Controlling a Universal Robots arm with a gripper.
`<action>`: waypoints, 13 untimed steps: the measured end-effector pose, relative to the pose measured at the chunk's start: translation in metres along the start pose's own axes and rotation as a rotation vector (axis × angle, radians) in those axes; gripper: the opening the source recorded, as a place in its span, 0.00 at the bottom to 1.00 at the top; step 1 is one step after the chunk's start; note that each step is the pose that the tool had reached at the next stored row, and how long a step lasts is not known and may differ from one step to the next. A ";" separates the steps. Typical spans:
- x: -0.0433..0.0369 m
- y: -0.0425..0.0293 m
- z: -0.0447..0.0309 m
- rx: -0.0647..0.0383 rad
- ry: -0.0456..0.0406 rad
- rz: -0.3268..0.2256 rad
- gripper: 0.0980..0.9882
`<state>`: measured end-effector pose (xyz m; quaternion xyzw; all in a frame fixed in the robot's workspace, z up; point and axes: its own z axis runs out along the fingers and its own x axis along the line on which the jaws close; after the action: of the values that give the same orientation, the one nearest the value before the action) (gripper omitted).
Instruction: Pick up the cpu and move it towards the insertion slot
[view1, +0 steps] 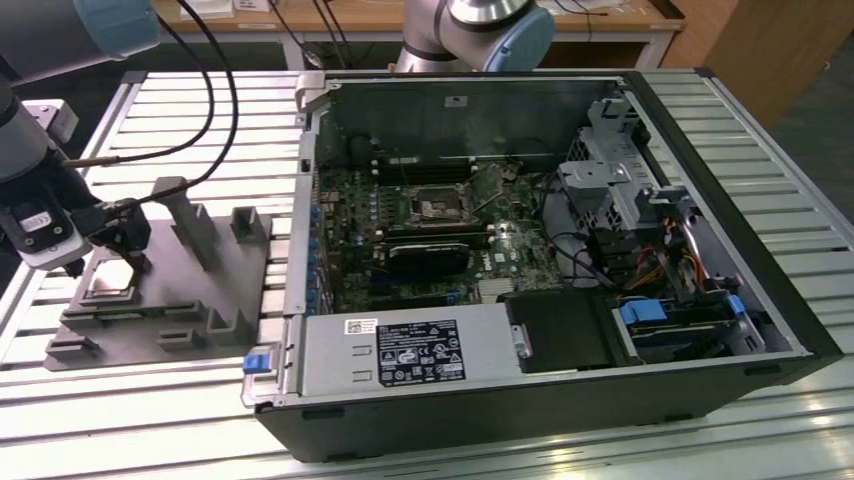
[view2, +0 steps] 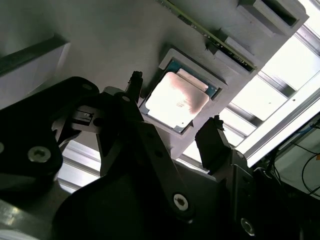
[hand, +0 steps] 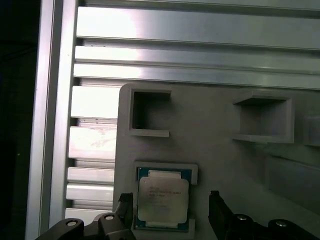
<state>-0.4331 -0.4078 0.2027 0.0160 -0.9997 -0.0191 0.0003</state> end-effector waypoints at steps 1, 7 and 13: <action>0.0000 0.0000 0.0004 0.000 -0.0001 0.000 0.68; 0.0000 -0.0001 0.0028 0.000 0.0000 0.000 0.68; 0.0000 -0.0002 0.0053 0.000 0.0000 0.000 0.68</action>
<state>-0.4331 -0.4078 0.1975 0.0160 -0.9997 -0.0191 0.0003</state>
